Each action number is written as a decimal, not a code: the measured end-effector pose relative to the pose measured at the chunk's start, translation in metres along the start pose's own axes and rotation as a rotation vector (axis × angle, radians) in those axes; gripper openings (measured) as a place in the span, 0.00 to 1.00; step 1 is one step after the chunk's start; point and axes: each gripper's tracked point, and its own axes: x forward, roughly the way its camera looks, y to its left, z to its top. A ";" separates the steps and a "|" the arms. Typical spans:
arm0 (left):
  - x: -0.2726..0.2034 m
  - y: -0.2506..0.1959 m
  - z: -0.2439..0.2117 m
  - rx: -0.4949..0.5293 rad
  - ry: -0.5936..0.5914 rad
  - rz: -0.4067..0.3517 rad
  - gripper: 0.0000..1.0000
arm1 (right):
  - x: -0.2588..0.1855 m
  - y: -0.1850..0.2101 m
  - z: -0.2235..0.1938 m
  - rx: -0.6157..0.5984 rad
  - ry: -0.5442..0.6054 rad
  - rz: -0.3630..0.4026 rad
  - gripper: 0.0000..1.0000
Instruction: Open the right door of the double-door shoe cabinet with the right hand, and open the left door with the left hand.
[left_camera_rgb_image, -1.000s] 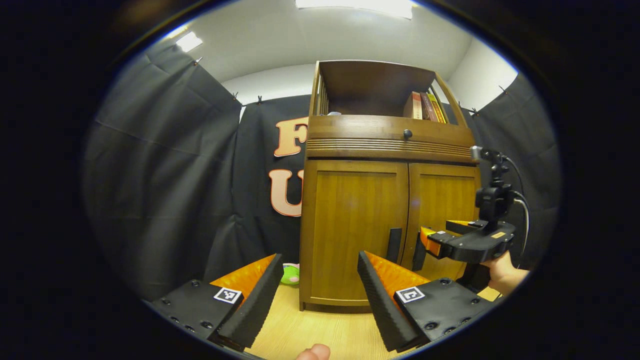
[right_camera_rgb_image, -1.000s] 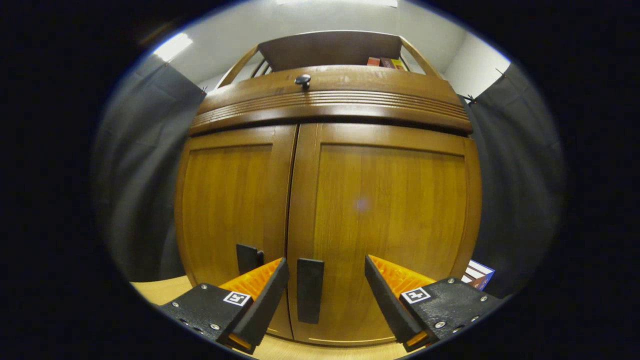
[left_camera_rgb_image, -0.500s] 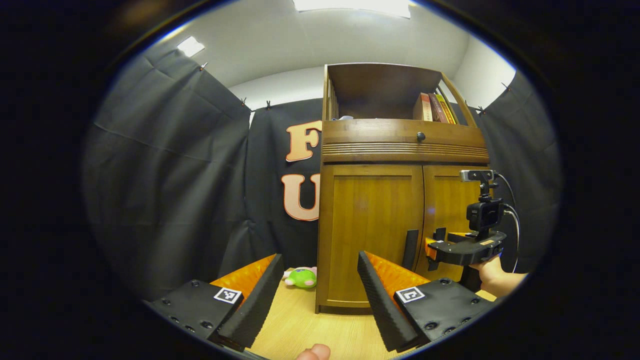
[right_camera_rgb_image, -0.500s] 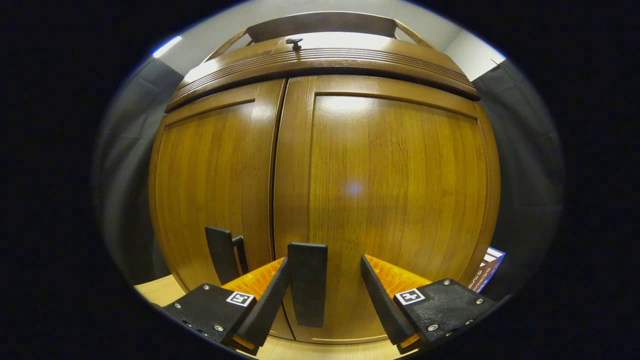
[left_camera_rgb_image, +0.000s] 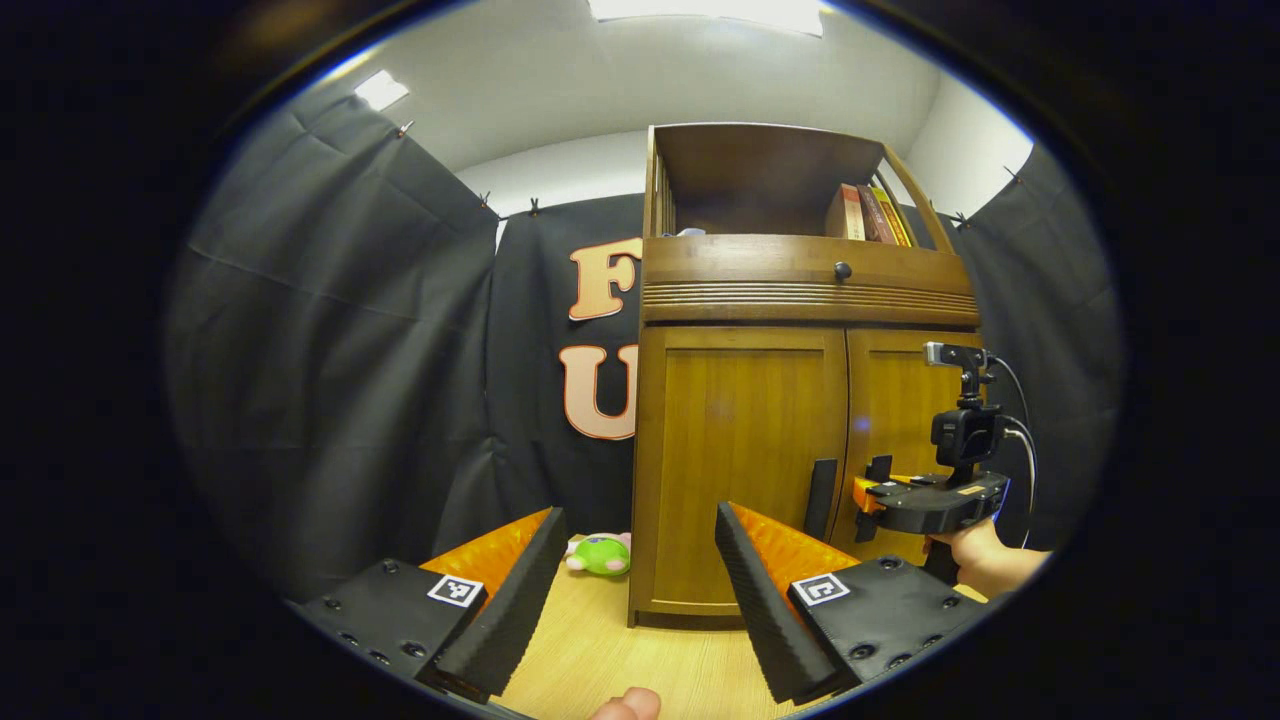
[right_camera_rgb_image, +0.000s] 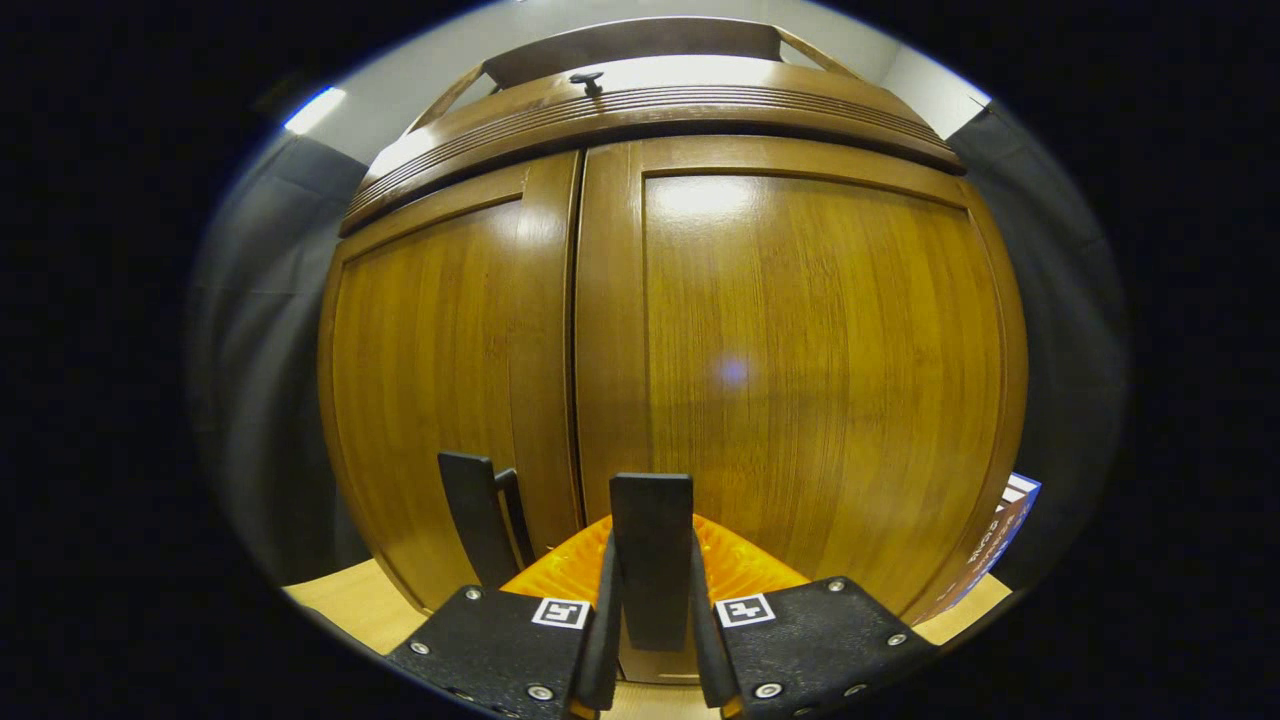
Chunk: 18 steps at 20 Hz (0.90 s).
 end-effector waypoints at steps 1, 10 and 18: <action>-0.001 0.001 0.001 0.001 0.000 0.002 0.96 | 0.001 0.001 -0.001 0.016 0.005 0.011 0.31; -0.005 -0.010 0.004 0.010 0.001 -0.006 0.94 | -0.049 0.001 -0.004 0.052 -0.001 0.059 0.27; 0.014 -0.048 0.004 0.042 0.015 -0.071 0.96 | -0.144 -0.035 -0.004 0.062 0.013 0.021 0.27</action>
